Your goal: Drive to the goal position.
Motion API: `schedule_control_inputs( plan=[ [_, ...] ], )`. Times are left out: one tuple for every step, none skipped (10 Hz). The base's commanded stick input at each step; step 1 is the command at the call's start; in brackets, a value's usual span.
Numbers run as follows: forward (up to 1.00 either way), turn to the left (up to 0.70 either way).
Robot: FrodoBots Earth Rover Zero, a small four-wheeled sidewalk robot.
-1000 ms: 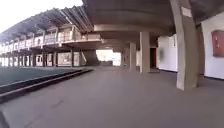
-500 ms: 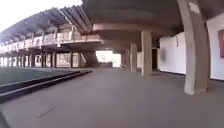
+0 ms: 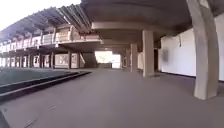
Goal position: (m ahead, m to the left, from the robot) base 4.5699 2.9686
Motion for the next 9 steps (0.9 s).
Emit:
schedule_control_inputs(
  plan=[
    [0.7, 0.0],
    [0.7, 0.0],
    [0.7, 0.0],
    [0.7, 0.0],
    [0.7, 0.0],
    [0.7, 0.0],
    [0.7, 0.0],
    [0.7, 0.0],
    [0.7, 0.0]
  ],
)
